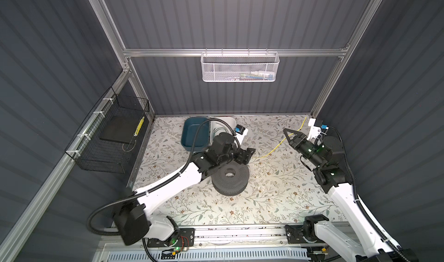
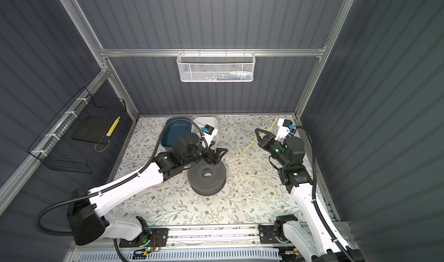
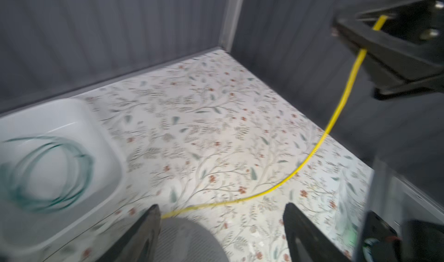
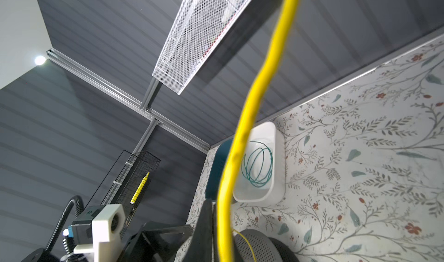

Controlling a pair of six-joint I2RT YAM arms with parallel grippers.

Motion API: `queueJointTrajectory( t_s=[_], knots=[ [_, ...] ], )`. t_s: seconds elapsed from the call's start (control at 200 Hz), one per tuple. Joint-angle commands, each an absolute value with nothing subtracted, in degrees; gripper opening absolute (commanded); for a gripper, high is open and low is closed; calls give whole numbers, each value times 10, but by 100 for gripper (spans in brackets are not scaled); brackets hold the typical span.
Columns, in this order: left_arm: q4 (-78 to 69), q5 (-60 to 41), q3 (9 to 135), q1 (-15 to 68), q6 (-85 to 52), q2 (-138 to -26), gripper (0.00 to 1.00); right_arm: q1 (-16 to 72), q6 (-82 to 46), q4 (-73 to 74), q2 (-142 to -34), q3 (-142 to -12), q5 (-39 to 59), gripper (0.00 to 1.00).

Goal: Wrap the cables

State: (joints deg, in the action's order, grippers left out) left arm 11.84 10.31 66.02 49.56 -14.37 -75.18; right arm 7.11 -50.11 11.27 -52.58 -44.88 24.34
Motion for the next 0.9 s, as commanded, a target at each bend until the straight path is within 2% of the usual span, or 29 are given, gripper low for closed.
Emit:
queueJointTrajectory(
  t_s=[0.0,0.165,0.305,0.49,0.575,0.74,0.895],
  knots=[
    [348,374,624,494,-254,-688,85,68,-492,108,-544,-465,266,0],
    [474,421,527,494,-371,-622,86,66,-500,125,-561,-475,278,0],
    [432,438,426,487,-409,-596,87,65,-496,124,-562,-484,280,0],
    [338,383,369,417,-363,-608,79,64,-495,119,-565,-489,287,0],
    [255,323,334,385,-316,-611,71,64,-498,120,-565,-488,291,0],
    [164,294,316,360,-282,-654,56,63,-495,115,-555,-484,293,0],
    [149,289,336,354,-267,-703,30,57,-497,112,-548,-480,296,0]
  ],
)
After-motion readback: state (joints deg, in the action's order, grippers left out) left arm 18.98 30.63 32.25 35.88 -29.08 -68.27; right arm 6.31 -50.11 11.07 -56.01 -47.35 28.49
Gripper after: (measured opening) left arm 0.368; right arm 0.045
